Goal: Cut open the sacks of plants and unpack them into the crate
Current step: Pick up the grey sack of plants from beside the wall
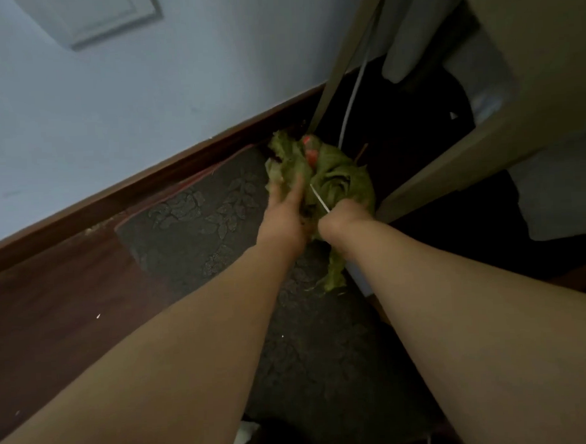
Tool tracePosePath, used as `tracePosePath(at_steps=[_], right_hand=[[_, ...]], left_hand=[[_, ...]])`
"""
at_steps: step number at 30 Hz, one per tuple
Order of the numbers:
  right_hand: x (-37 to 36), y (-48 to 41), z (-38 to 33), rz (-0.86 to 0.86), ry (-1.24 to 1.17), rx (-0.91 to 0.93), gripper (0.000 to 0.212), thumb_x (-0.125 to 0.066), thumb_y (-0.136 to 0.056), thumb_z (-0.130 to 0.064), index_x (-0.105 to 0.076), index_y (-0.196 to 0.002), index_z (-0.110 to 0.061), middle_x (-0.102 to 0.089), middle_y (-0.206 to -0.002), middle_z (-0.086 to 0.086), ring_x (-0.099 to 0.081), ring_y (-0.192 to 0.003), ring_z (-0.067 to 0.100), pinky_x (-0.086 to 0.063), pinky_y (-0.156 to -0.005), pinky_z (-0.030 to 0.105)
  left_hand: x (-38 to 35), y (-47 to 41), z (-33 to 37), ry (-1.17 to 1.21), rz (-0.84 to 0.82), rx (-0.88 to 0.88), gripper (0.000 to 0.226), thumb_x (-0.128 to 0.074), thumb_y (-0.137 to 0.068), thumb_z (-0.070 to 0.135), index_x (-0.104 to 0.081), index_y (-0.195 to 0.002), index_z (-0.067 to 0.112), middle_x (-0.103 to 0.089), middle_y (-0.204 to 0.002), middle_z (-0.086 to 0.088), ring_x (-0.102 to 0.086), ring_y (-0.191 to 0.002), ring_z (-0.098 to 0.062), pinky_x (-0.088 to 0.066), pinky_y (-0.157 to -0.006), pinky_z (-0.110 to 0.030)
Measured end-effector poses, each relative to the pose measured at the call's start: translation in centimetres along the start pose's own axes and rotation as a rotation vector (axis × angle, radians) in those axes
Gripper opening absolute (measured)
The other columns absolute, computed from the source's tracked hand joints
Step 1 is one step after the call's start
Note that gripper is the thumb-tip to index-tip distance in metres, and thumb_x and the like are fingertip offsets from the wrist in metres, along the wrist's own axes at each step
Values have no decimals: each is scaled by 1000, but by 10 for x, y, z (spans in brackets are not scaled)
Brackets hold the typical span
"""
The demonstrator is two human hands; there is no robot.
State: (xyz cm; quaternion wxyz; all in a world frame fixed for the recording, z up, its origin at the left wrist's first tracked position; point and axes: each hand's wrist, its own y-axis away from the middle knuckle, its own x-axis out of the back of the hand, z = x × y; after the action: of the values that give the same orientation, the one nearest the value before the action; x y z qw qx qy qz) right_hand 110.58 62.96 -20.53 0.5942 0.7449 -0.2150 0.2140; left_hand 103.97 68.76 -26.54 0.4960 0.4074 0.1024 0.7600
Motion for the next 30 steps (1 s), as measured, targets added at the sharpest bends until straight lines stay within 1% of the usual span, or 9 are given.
tracePosePath(at_steps=[4,6,8,10,14,19,24,27,30], right_hand=[[-13,-23,4,-72,-12,-35,32,-43,-98,-12,-46,-126,3,-52,-122,19,-51,-115,32,-45,-97,34],[-13,-30,6,-104,-15,-50,16,-41,-99,-13,-49,-96,0,-47,-88,14,-52,-89,28,-47,-74,28],[-9,-29,8,-87,-48,-81,11,-42,-99,-13,-48,-105,-6,-32,-73,7,-43,-72,22,-36,-52,23],[-4,-23,11,-28,-66,-68,30,-44,-97,-10,-47,-126,-1,-32,-73,6,-43,-76,23,-38,-57,26],[15,6,14,125,9,-39,29,-50,-94,-7,-52,-122,1,-49,-93,13,-49,-87,27,-40,-70,29],[21,56,7,88,43,-28,28,-49,-95,-14,-53,-118,0,-47,-84,10,-52,-93,29,-40,-72,31],[6,124,-1,39,46,73,33,-48,-96,-15,-53,-125,0,-54,-123,17,-52,-112,34,-42,-85,27],[-12,165,-2,-58,50,106,30,-49,-95,-17,-60,-118,0,-57,-106,14,-56,-98,30,-44,-78,28],[-35,194,-9,-129,38,144,23,-55,-89,-16,-67,-105,-5,-64,-102,13,-60,-97,29,-51,-86,37]], left_hand=[[-4,-10,-21,-365,-149,-79,73,-55,-92,7,-20,-150,33,18,-158,2,-18,-145,-24,-33,-111,-36],[1,-15,-26,-416,-178,-84,76,-53,-90,0,-17,-150,30,18,-158,4,-16,-145,-23,-31,-113,-36],[7,-9,-28,-411,-173,-96,78,-50,-89,-3,-16,-151,29,16,-159,5,-11,-146,-21,-28,-115,-38],[12,5,-27,-402,-164,-94,77,-50,-90,0,-15,-151,31,13,-159,6,-12,-146,-22,-30,-114,-41],[27,43,-15,-364,-159,4,72,-48,-93,4,-15,-151,30,2,-160,1,-17,-145,-26,-31,-112,-43],[52,96,1,-321,-156,70,63,-48,-94,13,-21,-150,21,-15,-159,-5,-23,-142,-28,-30,-113,-42],[75,161,1,-207,-107,202,52,-48,-93,14,-35,-143,13,-36,-146,-12,-36,-133,-31,-35,-108,-41],[84,206,-13,-146,-108,294,51,-49,-92,14,-37,-142,12,-39,-141,-14,-40,-129,-33,-38,-105,-42],[93,247,-32,-64,-48,386,44,-51,-92,16,-45,-135,14,-44,-135,-11,-45,-124,-30,-41,-102,-40]])
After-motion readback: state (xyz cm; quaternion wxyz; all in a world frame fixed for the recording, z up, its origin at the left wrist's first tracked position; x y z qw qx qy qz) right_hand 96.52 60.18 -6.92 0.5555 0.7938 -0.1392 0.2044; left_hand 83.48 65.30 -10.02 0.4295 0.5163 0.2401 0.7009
